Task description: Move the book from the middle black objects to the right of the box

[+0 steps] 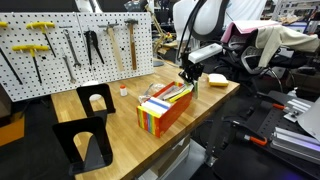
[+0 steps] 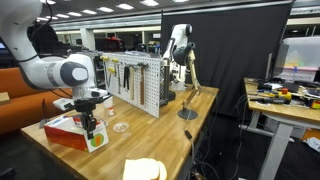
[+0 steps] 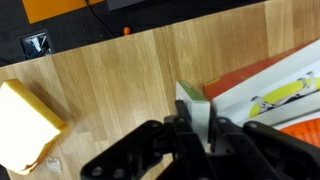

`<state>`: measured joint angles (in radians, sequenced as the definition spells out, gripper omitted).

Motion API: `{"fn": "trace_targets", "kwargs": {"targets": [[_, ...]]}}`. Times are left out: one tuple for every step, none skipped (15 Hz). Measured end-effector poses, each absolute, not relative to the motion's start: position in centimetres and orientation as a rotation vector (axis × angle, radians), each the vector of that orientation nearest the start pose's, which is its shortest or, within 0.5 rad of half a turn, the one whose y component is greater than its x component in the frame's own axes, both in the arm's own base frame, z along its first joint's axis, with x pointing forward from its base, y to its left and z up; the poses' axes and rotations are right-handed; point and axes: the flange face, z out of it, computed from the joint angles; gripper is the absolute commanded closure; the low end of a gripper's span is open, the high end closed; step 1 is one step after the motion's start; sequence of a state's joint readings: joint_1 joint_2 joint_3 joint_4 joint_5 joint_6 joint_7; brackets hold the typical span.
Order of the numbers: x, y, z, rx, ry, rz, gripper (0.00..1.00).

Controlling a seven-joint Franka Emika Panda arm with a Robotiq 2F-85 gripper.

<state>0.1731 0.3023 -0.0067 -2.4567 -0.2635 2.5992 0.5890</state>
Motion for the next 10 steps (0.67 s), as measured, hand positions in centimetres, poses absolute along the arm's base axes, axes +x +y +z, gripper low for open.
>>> {"fn": "trace_targets", "kwargs": {"targets": [[45.42, 8.13, 16.44, -3.293, 0.304, 0.174, 0.42], [45.38, 8.10, 16.42, -3.293, 0.302, 0.176, 0.35], [45.35, 8.06, 16.39, -3.294, 0.298, 0.177, 0.27], [45.34, 8.04, 16.38, -3.294, 0.294, 0.178, 0.20], [45.32, 8.02, 16.37, -3.294, 0.289, 0.179, 0.12], [45.30, 8.02, 16.35, -3.295, 0.285, 0.181, 0.06], [45.27, 8.02, 16.33, -3.295, 0.281, 0.182, 0.01], [45.21, 8.02, 16.29, -3.295, 0.277, 0.185, 0.00], [45.13, 8.05, 16.23, -3.296, 0.272, 0.188, 0.00], [45.04, 8.11, 16.17, -3.297, 0.266, 0.191, 0.00]]}}
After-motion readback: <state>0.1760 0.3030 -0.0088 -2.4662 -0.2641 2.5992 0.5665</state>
